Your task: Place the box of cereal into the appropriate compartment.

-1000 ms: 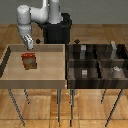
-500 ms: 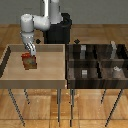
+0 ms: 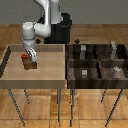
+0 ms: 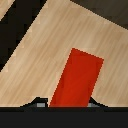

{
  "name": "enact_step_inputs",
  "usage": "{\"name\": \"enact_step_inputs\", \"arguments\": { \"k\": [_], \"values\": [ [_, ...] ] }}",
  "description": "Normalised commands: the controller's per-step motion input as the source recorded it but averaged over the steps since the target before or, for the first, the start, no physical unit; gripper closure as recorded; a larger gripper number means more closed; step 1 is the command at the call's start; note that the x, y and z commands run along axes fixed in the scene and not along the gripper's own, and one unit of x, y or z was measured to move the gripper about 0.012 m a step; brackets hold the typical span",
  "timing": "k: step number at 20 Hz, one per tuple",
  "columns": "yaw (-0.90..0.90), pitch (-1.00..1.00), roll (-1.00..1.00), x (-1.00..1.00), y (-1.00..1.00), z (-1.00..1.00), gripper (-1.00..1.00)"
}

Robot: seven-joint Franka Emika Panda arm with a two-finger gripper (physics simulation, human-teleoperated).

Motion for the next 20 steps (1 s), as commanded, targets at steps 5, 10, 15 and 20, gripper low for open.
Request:
{"name": "enact_step_inputs", "arguments": {
  "k": [5, 10, 15, 20],
  "values": [
    [0.00, 0.00, 0.00, 0.00, 0.00, 0.20, 1.00],
    [0.00, 0.00, 0.00, 0.00, 0.00, 1.00, 1.00],
    [0.00, 0.00, 0.00, -0.10, 0.00, 1.00, 1.00],
    [0.00, 0.00, 0.00, -0.60, 0.00, 0.00, 1.00]
  ]
}}
